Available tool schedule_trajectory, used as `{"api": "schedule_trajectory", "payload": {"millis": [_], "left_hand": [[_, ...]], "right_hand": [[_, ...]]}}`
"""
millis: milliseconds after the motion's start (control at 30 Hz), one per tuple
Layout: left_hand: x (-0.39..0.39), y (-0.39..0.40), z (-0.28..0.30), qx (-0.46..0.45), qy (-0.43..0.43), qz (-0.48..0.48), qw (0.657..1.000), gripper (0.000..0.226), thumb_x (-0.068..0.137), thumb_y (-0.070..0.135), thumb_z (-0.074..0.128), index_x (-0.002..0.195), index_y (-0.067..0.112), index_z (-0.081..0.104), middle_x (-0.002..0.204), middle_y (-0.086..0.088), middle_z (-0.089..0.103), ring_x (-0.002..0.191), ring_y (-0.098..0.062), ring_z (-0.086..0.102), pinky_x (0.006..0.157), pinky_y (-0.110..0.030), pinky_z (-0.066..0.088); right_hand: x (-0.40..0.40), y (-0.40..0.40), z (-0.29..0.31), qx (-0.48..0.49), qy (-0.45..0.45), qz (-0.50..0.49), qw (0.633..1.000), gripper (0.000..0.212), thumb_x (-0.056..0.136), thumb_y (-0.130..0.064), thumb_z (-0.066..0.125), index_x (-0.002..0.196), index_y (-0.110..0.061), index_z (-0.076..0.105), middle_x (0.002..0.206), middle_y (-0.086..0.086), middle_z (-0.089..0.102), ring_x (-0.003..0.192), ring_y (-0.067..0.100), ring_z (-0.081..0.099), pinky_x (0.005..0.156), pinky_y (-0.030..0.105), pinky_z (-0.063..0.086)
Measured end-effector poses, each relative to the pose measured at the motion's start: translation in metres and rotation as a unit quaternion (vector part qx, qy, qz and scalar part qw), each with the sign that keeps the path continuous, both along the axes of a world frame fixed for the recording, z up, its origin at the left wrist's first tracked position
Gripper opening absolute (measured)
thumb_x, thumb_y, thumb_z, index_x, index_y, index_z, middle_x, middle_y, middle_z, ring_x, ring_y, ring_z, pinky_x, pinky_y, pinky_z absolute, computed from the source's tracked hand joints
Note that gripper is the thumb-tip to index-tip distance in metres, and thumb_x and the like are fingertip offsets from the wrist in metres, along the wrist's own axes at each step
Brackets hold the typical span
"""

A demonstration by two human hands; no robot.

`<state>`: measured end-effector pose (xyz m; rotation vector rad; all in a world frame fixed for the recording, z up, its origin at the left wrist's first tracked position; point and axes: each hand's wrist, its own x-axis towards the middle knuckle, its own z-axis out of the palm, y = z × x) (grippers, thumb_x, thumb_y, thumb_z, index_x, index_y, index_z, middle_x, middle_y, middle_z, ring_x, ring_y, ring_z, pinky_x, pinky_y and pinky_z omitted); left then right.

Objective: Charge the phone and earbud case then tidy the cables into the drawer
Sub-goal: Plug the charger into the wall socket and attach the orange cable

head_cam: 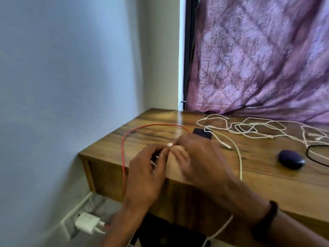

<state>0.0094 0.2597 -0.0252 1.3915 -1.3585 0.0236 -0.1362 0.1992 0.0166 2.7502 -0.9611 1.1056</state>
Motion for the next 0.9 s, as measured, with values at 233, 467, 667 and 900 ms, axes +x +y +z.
{"api": "schedule_trajectory", "payload": {"millis": [233, 467, 667, 900], "left_hand": [[0.009, -0.099, 0.019, 0.265, -0.239, 0.11, 0.928, 0.045, 0.094, 0.052, 0.06, 0.127, 0.021, 0.061, 0.125, -0.006, 0.061, 0.12, -0.026, 0.054, 0.105, -0.041, 0.046], [0.002, -0.121, 0.03, 0.284, -0.325, 0.183, 0.883, 0.025, 0.102, 0.024, 0.052, 0.124, 0.012, 0.058, 0.122, -0.01, 0.064, 0.118, -0.03, 0.059, 0.095, -0.04, 0.049], [0.033, -0.122, 0.027, 0.159, -0.036, 0.059, 0.985, 0.01, 0.096, 0.032, 0.068, 0.103, 0.024, 0.067, 0.086, 0.006, 0.069, 0.082, -0.012, 0.068, 0.074, -0.029, 0.059], [0.031, -0.131, 0.042, 0.008, 0.297, -0.151, 0.943, 0.021, 0.097, 0.006, 0.065, 0.116, 0.011, 0.073, 0.099, -0.012, 0.078, 0.086, -0.014, 0.071, 0.082, -0.03, 0.06]], "right_hand": [[-0.012, -0.114, 0.009, 0.162, 0.105, -0.241, 0.951, 0.089, 0.085, -0.083, 0.024, 0.114, -0.011, 0.067, 0.125, 0.015, 0.067, 0.115, 0.037, 0.063, 0.095, 0.046, 0.054], [0.026, -0.137, 0.013, 0.209, 0.199, -0.253, 0.923, 0.067, 0.074, -0.08, 0.063, 0.108, -0.022, 0.069, 0.115, 0.002, 0.071, 0.111, 0.028, 0.067, 0.078, 0.033, 0.046], [0.032, -0.156, 0.017, 0.293, 0.144, -0.243, 0.913, 0.068, 0.057, -0.066, 0.084, 0.097, -0.021, 0.052, 0.1, 0.0, 0.062, 0.103, 0.025, 0.066, 0.085, 0.034, 0.055], [0.016, -0.196, 0.009, 0.437, -0.052, -0.146, 0.886, 0.055, 0.053, -0.04, 0.09, 0.096, -0.012, 0.071, 0.094, 0.005, 0.075, 0.084, 0.021, 0.071, 0.073, 0.031, 0.061]]}}
